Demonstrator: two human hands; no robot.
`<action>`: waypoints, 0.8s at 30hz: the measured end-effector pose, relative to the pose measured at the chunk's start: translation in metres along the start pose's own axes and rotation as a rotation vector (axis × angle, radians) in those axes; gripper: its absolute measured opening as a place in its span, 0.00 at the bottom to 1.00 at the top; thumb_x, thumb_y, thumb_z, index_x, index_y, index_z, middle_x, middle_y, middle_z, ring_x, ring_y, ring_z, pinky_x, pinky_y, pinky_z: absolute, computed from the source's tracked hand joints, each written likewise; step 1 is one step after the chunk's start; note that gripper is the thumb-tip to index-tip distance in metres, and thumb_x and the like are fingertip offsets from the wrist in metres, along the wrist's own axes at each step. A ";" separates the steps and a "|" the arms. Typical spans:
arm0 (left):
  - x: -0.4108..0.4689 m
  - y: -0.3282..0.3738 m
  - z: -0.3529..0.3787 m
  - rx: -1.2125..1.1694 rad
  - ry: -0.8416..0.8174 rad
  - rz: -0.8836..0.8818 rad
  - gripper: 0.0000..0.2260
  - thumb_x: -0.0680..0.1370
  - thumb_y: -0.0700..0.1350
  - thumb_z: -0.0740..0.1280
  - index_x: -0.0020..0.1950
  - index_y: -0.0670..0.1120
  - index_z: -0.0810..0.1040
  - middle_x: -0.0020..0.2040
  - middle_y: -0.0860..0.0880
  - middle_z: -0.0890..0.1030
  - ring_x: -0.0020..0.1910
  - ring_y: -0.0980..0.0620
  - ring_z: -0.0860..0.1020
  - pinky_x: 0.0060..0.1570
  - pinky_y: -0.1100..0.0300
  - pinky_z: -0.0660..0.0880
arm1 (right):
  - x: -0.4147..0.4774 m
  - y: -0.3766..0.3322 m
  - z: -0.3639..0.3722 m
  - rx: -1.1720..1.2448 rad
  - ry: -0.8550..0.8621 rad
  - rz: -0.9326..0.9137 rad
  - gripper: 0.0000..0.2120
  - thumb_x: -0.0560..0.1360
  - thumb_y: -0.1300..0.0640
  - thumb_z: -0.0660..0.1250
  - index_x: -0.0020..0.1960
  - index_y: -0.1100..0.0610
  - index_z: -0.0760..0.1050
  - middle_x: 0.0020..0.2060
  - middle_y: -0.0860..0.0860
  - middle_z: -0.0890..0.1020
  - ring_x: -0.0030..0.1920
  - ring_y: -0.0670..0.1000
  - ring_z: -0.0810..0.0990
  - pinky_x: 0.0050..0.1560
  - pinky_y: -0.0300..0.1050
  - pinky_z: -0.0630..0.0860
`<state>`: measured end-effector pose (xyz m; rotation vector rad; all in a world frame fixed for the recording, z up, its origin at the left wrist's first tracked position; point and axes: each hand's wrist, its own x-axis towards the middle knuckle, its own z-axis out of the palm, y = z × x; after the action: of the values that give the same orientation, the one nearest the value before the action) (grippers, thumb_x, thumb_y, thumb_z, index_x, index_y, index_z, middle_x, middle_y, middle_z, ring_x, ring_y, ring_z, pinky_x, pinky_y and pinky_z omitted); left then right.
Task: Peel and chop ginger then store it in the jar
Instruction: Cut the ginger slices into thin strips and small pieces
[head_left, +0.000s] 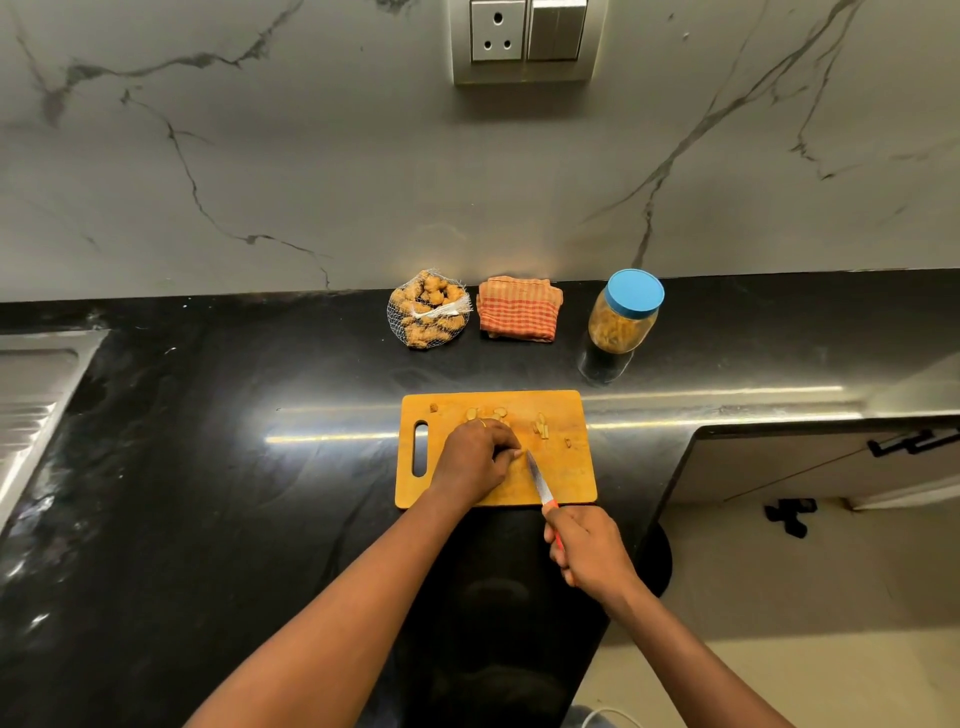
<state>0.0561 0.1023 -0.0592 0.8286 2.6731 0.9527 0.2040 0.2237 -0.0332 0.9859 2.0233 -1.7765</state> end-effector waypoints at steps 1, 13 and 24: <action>0.000 0.000 0.000 -0.002 0.000 -0.001 0.05 0.74 0.43 0.72 0.47 0.47 0.86 0.50 0.52 0.85 0.51 0.53 0.80 0.54 0.57 0.75 | 0.000 0.000 -0.001 0.049 -0.016 0.029 0.20 0.82 0.50 0.61 0.36 0.61 0.75 0.23 0.54 0.71 0.21 0.49 0.65 0.23 0.39 0.63; 0.001 -0.001 0.001 0.004 -0.014 -0.023 0.04 0.74 0.45 0.73 0.48 0.48 0.86 0.50 0.53 0.84 0.50 0.54 0.79 0.54 0.56 0.75 | 0.010 0.000 -0.012 -0.544 0.155 -0.308 0.21 0.83 0.47 0.58 0.35 0.56 0.74 0.27 0.51 0.77 0.28 0.51 0.76 0.30 0.49 0.70; -0.001 -0.004 0.001 -0.017 0.014 -0.001 0.06 0.74 0.45 0.73 0.50 0.47 0.86 0.51 0.51 0.85 0.51 0.53 0.80 0.54 0.59 0.75 | 0.021 -0.012 0.009 -1.086 0.249 -0.422 0.17 0.83 0.45 0.50 0.51 0.53 0.74 0.37 0.49 0.79 0.35 0.51 0.79 0.33 0.45 0.74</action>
<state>0.0556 0.0997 -0.0625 0.8200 2.6728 0.9828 0.1788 0.2219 -0.0388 0.4329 2.9135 -0.4109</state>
